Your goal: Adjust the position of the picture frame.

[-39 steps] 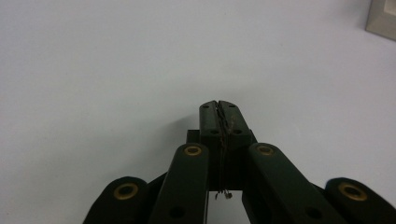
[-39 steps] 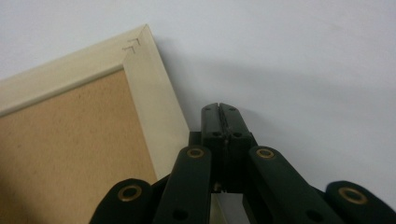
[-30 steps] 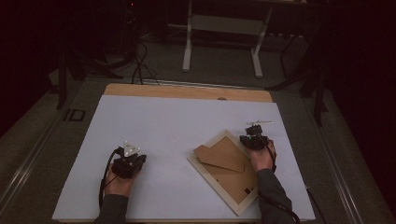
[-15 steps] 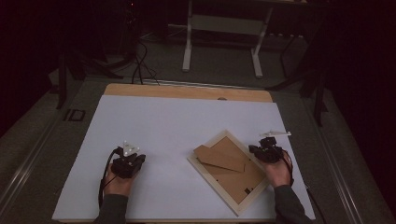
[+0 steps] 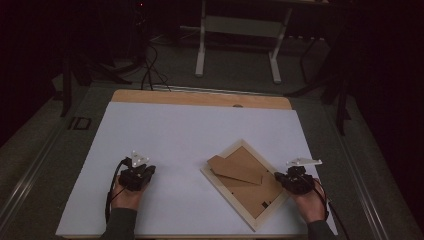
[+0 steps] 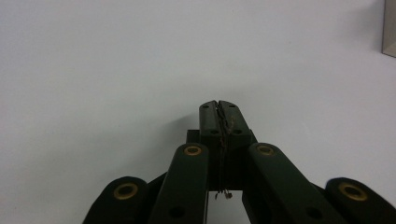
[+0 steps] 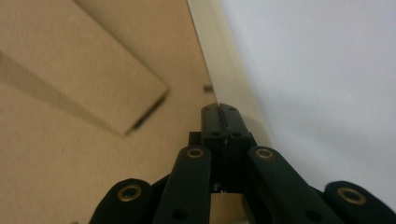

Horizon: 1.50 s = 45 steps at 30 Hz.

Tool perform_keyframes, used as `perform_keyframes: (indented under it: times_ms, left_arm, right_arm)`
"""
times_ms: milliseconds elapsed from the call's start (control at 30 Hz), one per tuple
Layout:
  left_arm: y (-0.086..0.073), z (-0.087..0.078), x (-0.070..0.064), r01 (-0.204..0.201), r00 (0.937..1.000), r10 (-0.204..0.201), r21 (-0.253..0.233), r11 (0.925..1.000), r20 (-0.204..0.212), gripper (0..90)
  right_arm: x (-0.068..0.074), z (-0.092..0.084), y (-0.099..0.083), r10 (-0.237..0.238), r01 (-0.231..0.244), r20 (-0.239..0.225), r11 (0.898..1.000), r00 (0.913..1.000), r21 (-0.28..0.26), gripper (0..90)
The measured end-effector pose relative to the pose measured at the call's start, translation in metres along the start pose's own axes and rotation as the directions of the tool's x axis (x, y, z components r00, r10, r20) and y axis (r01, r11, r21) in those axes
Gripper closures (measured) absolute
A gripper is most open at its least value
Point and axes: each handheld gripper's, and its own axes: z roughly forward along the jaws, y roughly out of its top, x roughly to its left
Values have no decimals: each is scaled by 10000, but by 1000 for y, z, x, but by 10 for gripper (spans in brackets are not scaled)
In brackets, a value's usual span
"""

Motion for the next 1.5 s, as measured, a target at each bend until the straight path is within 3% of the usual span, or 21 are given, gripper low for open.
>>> perform_keyframes:
  times_ms: [100,467,1133,1300,1500]
  left_arm:
    - [0,0,0,-3,10000,3,7,10000,-11,895]
    - [0,0,2,90,10000,-89,26,10000,-29,893]
    - [0,1,1,74,10000,-74,-50,10000,-47,895]
    - [0,1,0,-26,10000,26,-62,10000,-49,896]
    - [0,-1,2,152,9999,-151,-174,9997,48,896]
  right_arm:
    - [-1,0,-9,50,-51,61,9998,10000,196,900]
    - [-6,2,-7,-94,91,234,9999,9997,120,900]
    - [-35,30,28,-1,-1,1093,10000,9940,18,900]
    - [-45,39,37,472,-449,1344,9988,9898,-197,900]
    - [-51,40,39,1068,-999,1420,9935,9841,-545,900]
